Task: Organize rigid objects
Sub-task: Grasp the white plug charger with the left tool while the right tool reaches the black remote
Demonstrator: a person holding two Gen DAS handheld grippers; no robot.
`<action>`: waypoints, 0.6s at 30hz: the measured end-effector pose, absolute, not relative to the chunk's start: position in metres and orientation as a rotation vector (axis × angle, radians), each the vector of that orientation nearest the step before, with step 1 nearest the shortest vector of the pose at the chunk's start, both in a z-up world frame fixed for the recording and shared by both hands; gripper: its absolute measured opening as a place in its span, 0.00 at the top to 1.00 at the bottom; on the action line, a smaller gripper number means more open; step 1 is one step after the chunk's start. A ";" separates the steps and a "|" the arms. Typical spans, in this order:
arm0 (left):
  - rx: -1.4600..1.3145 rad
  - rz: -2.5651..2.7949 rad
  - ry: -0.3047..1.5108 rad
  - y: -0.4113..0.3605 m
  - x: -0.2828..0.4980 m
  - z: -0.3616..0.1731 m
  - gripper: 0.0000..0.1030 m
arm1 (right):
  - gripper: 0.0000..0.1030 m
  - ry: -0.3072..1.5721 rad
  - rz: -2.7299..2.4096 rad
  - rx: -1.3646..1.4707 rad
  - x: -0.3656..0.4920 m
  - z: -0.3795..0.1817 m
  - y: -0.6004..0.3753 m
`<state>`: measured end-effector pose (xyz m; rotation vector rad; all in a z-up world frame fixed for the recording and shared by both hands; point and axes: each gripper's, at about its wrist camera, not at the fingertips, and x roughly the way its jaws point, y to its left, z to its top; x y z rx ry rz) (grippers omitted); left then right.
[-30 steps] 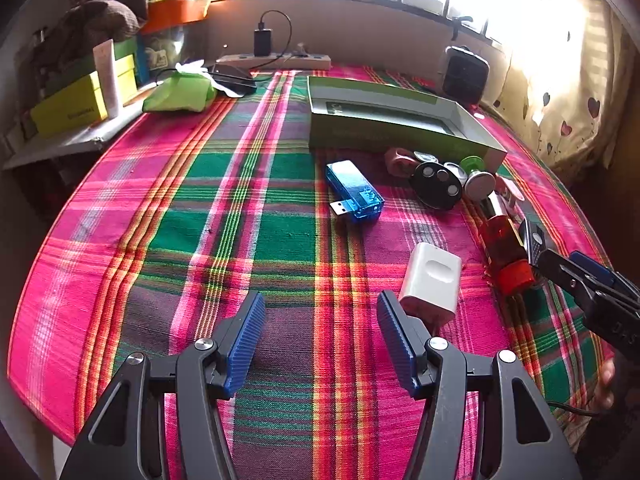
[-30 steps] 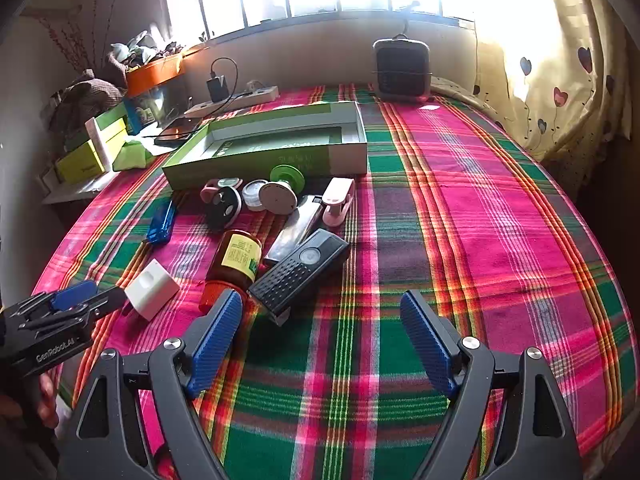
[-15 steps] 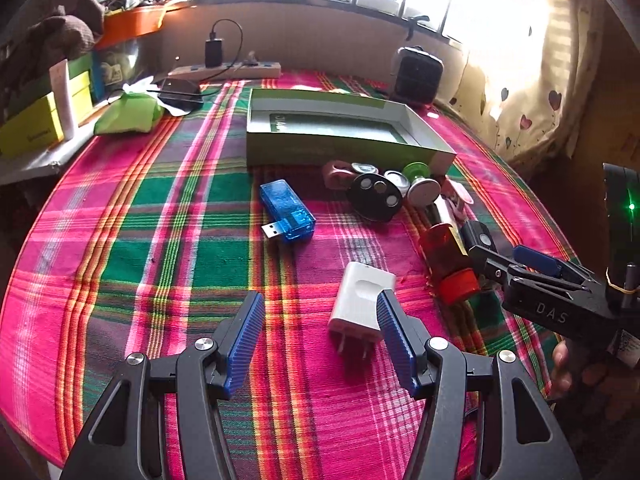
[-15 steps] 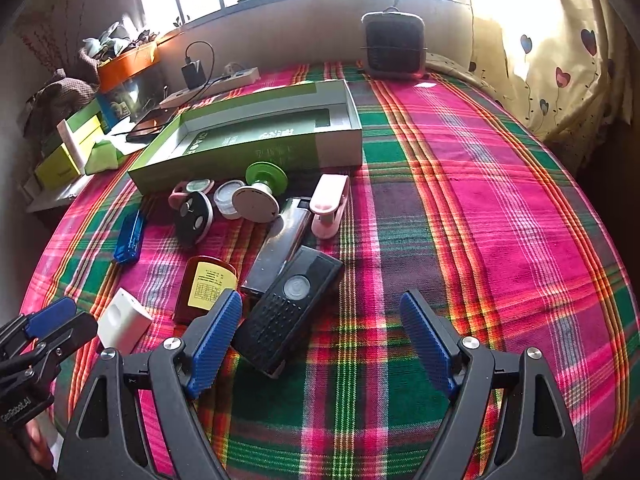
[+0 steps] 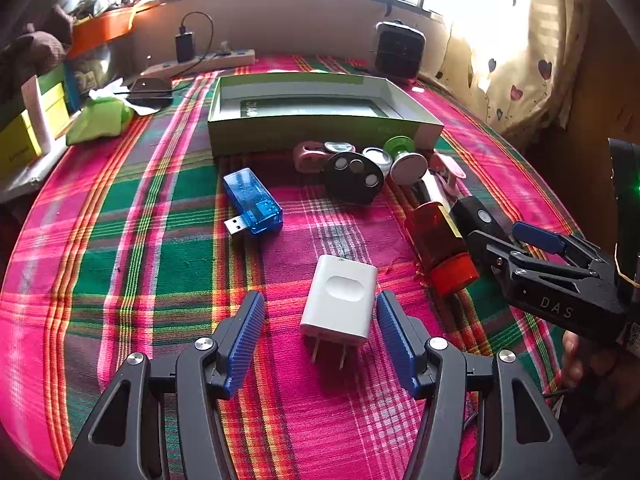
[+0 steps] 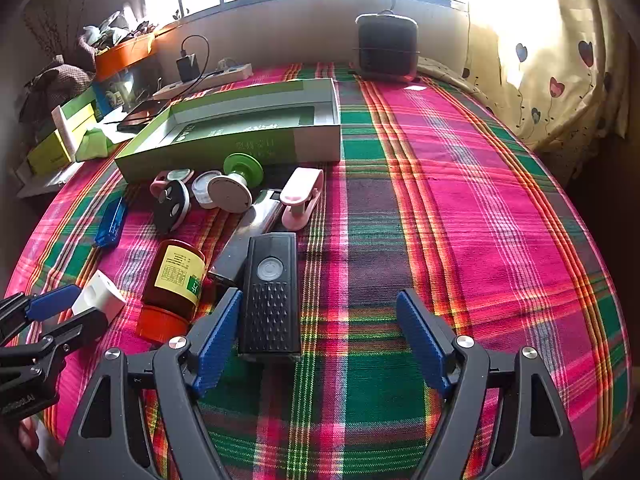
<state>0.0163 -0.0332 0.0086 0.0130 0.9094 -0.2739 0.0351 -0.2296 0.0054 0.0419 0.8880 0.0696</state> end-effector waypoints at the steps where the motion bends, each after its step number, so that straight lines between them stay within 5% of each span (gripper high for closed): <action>1: 0.026 -0.275 0.906 -0.034 0.017 0.008 0.44 | 0.26 0.884 0.070 0.036 0.035 0.005 -0.230; 9: 0.031 -0.266 0.899 -0.032 0.019 0.008 0.47 | 0.37 0.865 0.084 -0.002 0.034 0.004 -0.227; 18: 0.028 -0.263 0.893 -0.030 0.021 0.009 0.68 | 0.60 0.851 0.111 -0.016 0.030 0.006 -0.223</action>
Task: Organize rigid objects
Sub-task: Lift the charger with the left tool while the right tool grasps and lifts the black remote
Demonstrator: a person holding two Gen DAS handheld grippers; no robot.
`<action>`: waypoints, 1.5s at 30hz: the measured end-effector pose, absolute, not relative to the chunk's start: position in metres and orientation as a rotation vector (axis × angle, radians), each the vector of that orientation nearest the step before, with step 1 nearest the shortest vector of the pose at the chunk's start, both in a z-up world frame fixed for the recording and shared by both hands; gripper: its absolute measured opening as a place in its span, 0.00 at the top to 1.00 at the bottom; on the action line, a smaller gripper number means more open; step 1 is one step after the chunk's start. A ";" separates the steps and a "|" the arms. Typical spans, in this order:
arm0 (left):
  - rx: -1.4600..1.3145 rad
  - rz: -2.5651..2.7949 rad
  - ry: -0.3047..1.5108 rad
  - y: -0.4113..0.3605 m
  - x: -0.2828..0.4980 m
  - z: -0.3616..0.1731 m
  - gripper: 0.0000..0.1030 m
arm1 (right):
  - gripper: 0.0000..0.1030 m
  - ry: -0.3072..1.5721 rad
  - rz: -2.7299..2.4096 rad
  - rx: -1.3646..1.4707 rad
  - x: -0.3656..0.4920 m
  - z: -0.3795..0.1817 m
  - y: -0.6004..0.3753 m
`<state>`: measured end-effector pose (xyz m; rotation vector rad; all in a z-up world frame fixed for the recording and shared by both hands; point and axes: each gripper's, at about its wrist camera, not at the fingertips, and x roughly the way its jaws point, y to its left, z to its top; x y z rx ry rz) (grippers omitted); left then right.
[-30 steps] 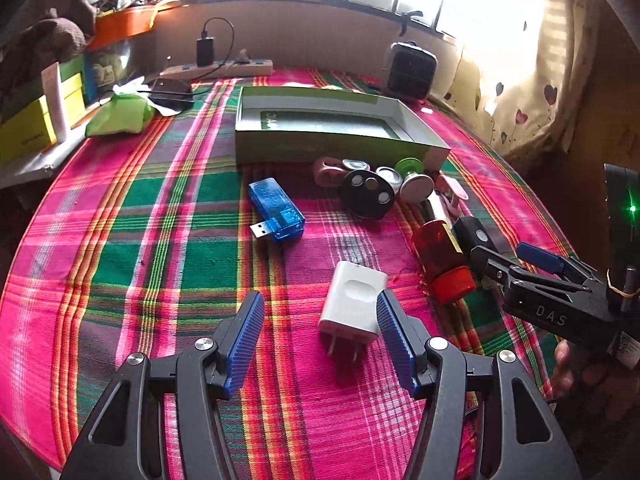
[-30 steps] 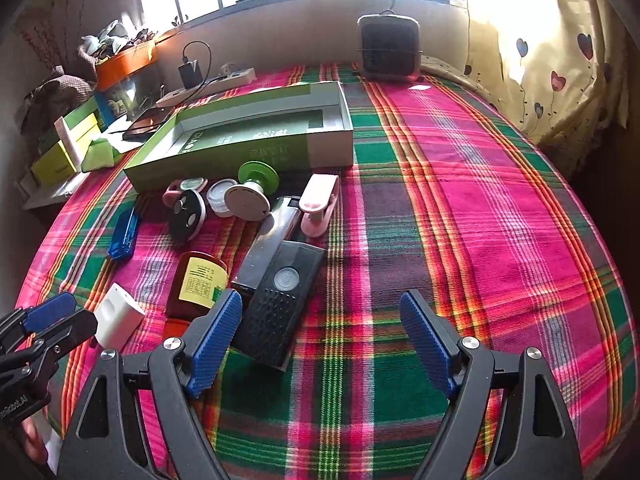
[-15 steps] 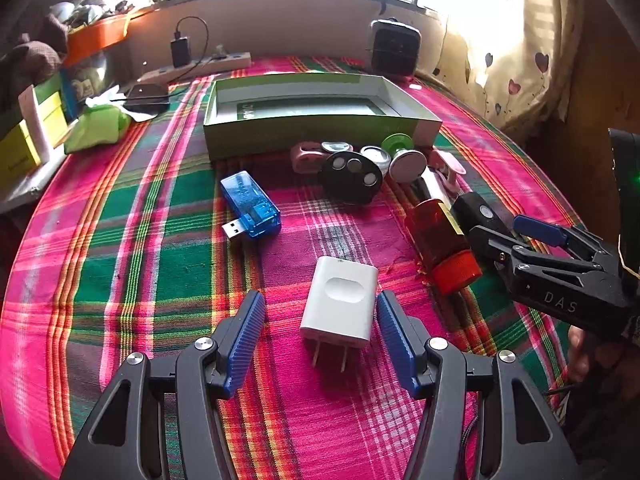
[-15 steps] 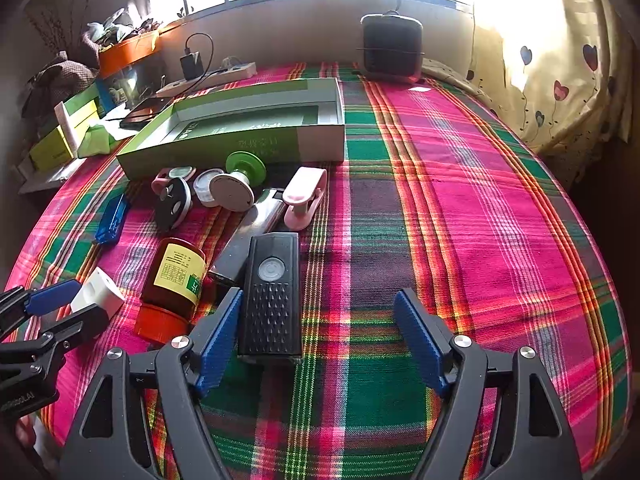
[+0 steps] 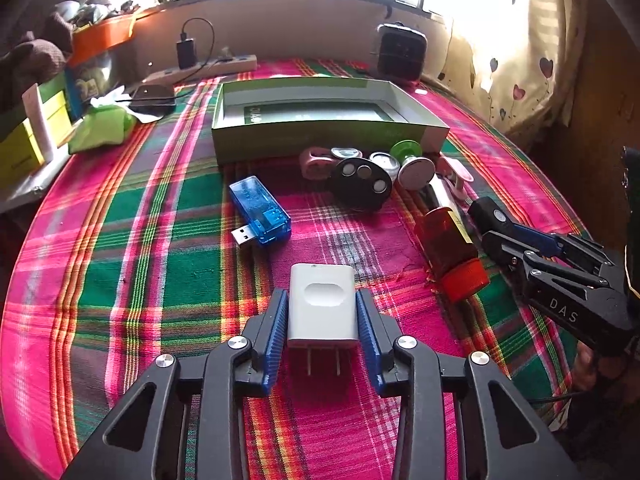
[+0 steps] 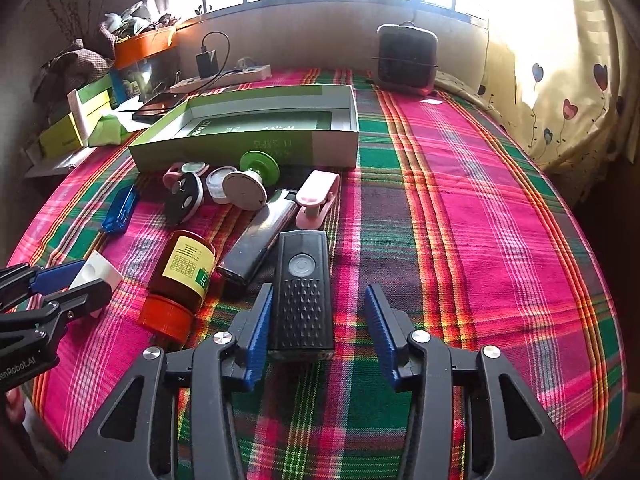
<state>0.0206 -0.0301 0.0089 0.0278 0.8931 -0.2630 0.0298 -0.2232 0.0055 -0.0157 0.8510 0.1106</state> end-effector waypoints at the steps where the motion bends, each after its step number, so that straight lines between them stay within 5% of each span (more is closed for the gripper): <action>1: 0.025 -0.263 0.893 -0.030 0.021 0.009 0.68 | 0.64 0.850 0.113 -0.014 0.030 0.006 -0.223; 6: 0.020 -0.263 0.892 -0.030 0.021 0.009 0.68 | 0.72 0.846 0.121 -0.004 0.028 0.006 -0.225; 45: 0.003 -0.263 0.902 -0.033 0.034 0.008 0.68 | 0.69 0.862 0.132 -0.015 0.040 0.006 -0.227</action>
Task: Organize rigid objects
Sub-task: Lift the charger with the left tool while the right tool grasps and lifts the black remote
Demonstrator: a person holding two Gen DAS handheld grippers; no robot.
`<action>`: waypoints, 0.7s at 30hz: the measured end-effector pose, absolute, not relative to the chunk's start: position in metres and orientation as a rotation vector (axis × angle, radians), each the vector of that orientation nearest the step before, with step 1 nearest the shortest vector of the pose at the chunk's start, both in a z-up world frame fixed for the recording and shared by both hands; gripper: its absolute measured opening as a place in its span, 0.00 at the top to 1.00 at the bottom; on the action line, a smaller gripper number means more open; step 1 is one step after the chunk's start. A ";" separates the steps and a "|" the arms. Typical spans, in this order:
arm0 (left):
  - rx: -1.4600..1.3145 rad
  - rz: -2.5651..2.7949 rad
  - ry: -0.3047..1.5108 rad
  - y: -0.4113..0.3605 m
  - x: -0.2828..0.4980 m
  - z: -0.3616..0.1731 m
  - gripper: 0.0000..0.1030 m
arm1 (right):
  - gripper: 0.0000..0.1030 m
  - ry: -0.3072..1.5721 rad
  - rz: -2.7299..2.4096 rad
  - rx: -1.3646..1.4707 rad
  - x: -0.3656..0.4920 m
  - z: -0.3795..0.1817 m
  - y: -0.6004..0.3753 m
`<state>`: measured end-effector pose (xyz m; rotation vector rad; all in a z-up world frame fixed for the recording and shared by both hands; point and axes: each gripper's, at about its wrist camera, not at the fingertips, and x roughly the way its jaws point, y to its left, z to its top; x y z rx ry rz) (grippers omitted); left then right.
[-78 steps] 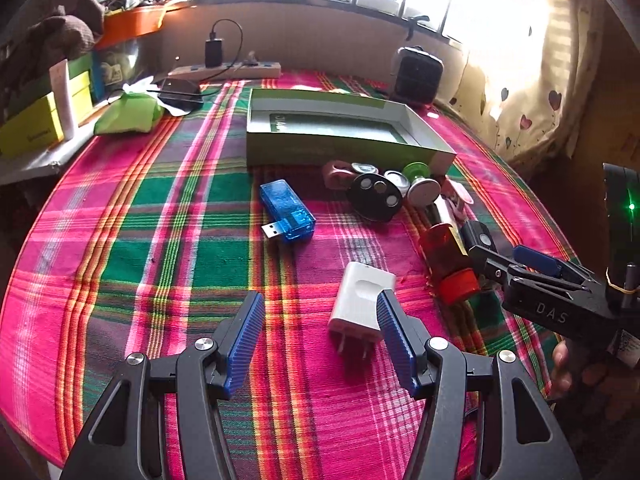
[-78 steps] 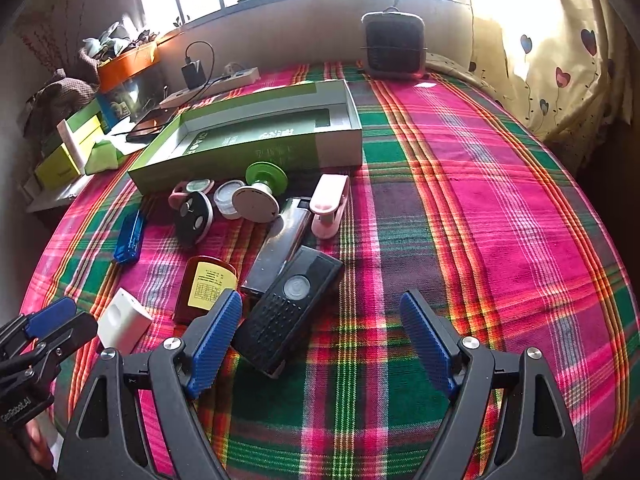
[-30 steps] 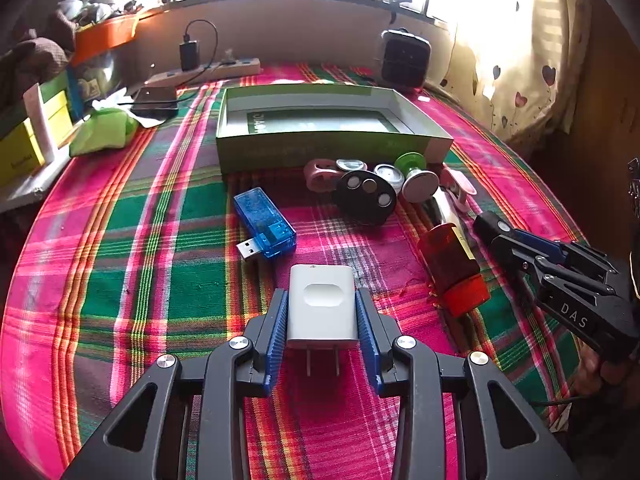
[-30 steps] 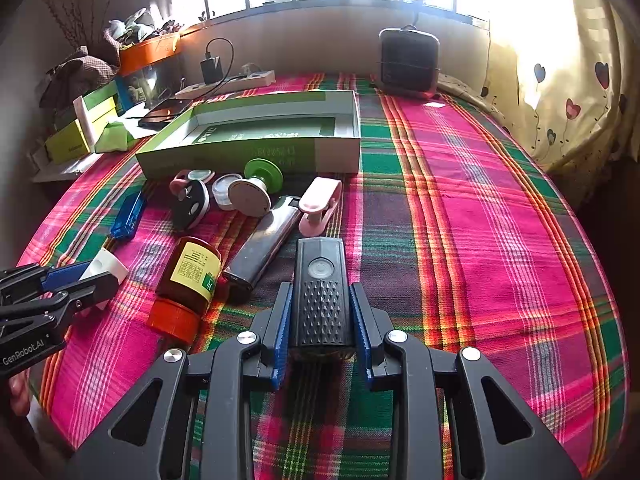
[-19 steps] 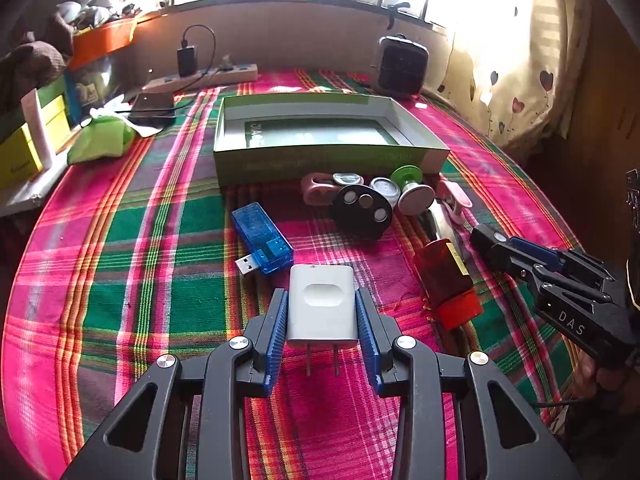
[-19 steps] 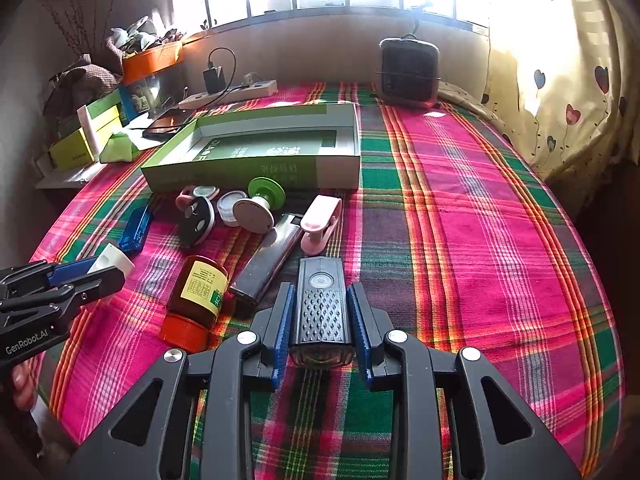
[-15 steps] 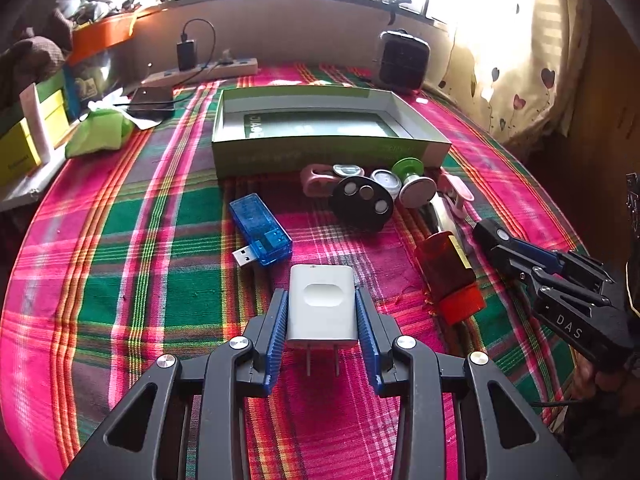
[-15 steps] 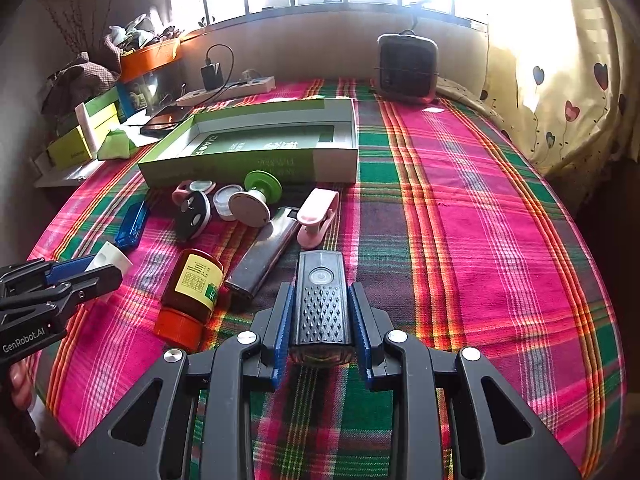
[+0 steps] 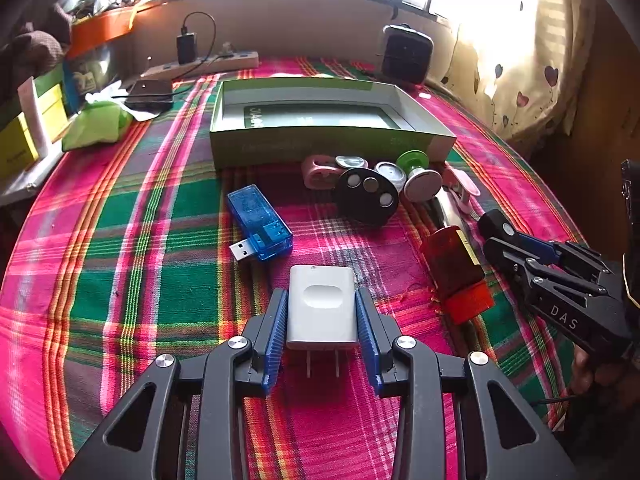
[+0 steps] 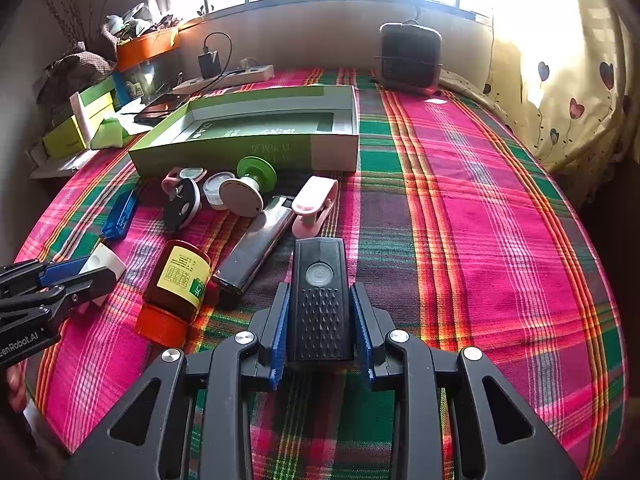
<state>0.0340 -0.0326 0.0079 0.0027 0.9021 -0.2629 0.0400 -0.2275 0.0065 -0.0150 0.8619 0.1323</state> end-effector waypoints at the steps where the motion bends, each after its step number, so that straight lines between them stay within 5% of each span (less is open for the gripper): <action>1: 0.009 -0.261 0.897 -0.034 0.034 0.008 0.68 | 0.68 0.863 0.133 -0.017 0.041 0.007 -0.227; 21: 0.019 -0.261 0.867 -0.030 0.038 0.021 0.69 | 0.73 0.851 0.154 0.003 0.040 0.016 -0.232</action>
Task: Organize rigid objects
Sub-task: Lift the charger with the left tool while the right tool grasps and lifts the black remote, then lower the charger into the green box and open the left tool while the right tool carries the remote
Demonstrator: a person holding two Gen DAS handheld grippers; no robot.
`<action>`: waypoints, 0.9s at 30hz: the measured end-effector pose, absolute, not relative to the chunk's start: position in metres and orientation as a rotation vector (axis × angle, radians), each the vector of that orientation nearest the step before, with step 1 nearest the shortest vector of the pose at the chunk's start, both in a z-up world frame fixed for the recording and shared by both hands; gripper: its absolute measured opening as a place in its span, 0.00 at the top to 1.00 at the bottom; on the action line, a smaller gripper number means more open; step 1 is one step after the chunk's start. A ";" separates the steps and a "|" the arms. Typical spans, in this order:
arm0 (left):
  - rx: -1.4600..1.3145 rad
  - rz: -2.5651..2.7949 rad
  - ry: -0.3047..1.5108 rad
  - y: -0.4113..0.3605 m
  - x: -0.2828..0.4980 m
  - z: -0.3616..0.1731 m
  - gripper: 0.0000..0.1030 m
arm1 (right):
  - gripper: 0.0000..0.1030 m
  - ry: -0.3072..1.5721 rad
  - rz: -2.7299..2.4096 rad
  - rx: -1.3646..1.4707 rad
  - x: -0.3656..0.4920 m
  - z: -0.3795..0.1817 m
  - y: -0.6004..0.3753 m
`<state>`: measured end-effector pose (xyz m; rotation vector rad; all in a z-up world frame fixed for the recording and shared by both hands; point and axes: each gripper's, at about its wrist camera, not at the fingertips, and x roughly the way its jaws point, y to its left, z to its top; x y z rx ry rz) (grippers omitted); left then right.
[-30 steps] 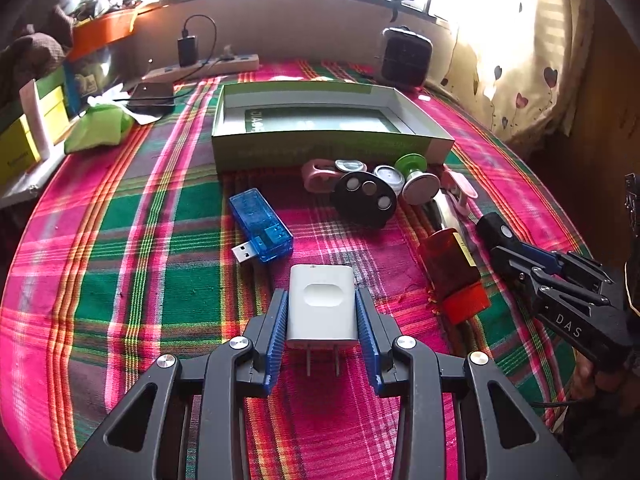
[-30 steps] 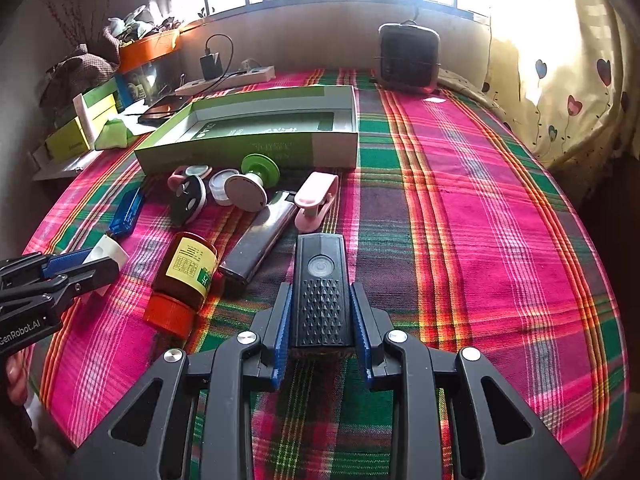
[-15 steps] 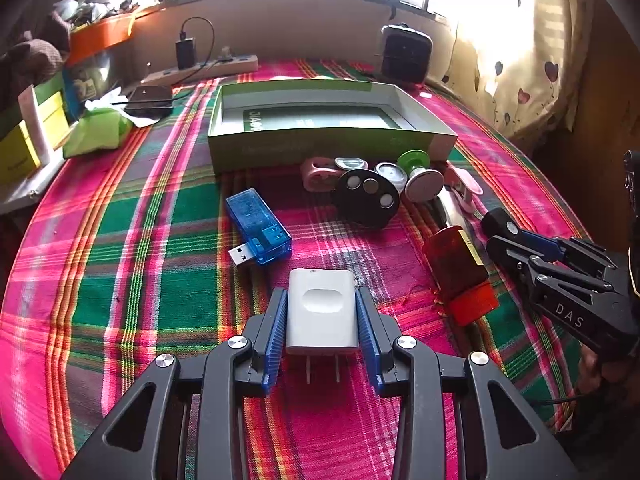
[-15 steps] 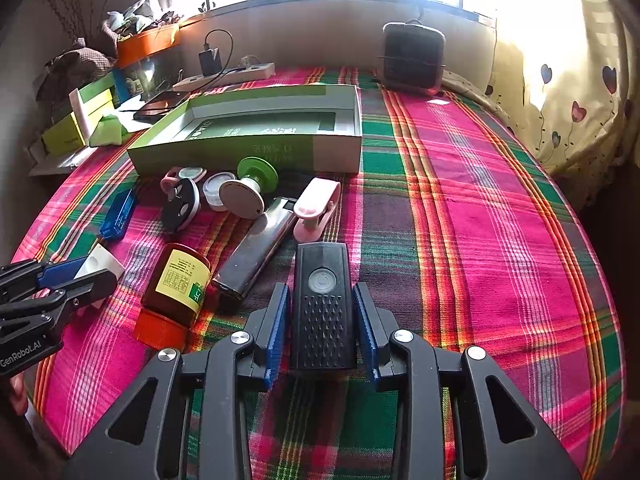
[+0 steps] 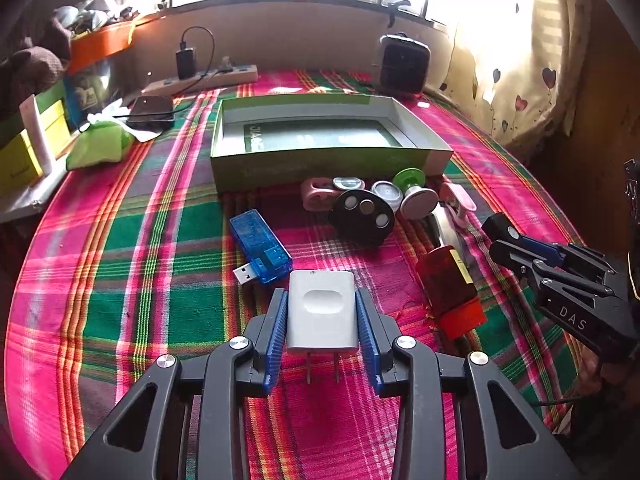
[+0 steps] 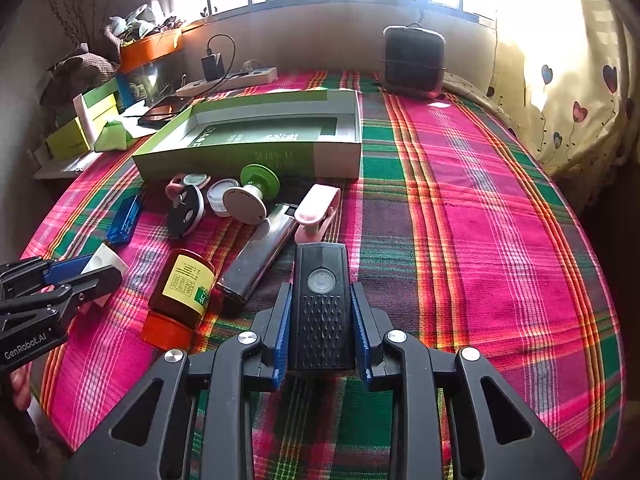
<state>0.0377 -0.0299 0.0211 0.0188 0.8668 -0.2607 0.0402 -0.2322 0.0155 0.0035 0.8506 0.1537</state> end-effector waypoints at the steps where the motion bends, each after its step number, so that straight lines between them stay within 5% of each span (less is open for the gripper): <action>1: 0.018 -0.264 0.864 -0.030 0.039 0.023 0.69 | 0.73 0.847 0.154 0.005 0.040 0.018 -0.233; 27: -0.049 -0.250 0.806 -0.020 0.156 0.083 0.69 | 0.73 0.784 0.209 -0.002 0.129 0.080 -0.239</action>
